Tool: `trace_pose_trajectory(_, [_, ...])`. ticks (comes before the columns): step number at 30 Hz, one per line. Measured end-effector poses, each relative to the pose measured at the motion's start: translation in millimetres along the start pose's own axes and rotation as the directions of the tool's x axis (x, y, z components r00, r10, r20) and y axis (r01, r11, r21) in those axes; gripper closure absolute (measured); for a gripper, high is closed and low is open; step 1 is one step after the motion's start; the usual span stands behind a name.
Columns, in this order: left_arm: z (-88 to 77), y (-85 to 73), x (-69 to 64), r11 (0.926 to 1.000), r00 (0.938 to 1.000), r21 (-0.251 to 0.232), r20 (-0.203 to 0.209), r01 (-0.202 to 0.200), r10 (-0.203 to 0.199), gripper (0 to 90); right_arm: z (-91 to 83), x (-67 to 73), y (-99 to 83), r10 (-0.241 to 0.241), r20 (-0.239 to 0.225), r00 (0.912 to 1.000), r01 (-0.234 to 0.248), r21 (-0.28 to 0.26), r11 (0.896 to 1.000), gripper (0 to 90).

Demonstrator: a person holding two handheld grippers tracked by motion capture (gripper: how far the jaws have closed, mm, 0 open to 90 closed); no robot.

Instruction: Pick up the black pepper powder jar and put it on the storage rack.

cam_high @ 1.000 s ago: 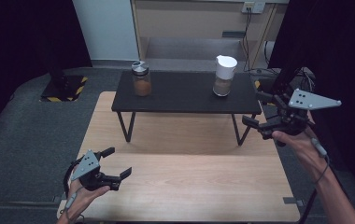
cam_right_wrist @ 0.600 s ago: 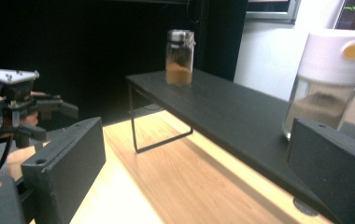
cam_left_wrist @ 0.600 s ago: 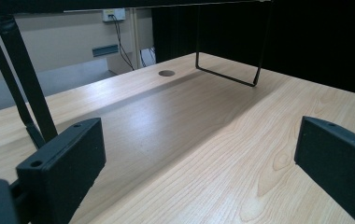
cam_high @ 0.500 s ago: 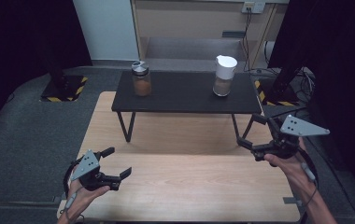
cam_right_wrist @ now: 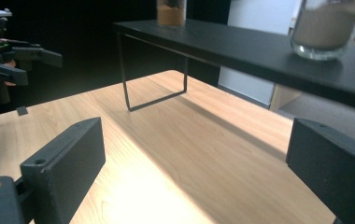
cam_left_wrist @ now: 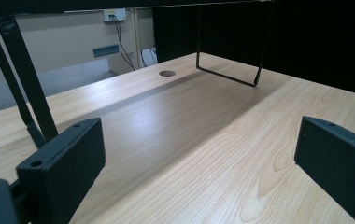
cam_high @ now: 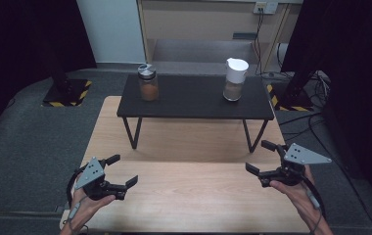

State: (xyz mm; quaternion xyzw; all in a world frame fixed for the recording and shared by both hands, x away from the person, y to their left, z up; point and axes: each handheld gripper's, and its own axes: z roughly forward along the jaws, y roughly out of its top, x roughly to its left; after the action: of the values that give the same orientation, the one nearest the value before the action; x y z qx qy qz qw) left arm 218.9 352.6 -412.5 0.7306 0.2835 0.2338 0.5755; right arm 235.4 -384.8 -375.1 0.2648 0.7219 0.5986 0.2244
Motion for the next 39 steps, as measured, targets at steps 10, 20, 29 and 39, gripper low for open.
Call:
trace_pose_trajectory(10, [-0.2, -0.1, -1.3, 1.0000, 1.0000, -0.003, -0.005, -0.002, 0.002, 0.8, -1.7, 12.4, -30.9, 0.000, 0.059, 0.9982, -0.002, 0.040, 0.999, 5.7])
trace_pose_trajectory(20, [0.0, 0.3, -1.7, 1.0000, 0.9999, -0.004, -0.005, -0.009, 0.009, 0.8, -3.7, 15.4, -51.9, 0.035, 0.076, 0.9965, -0.039, 0.049, 0.998, 5.3])
trace_pose_trajectory(29, [-0.7, 2.3, -5.6, 0.9994, 0.9994, -0.003, -0.008, -0.035, 0.035, 0.8, -7.1, 16.6, -58.4, 0.044, 0.070, 0.9966, -0.048, 0.058, 0.997, 4.6])
trace_pose_trajectory(39, [2.0, 3.6, -5.9, 0.9986, 0.9986, 0.002, 0.005, -0.053, 0.053, 0.8, -6.4, 20.7, -59.2, 0.037, 0.055, 0.9978, -0.040, 0.061, 0.997, 4.5])
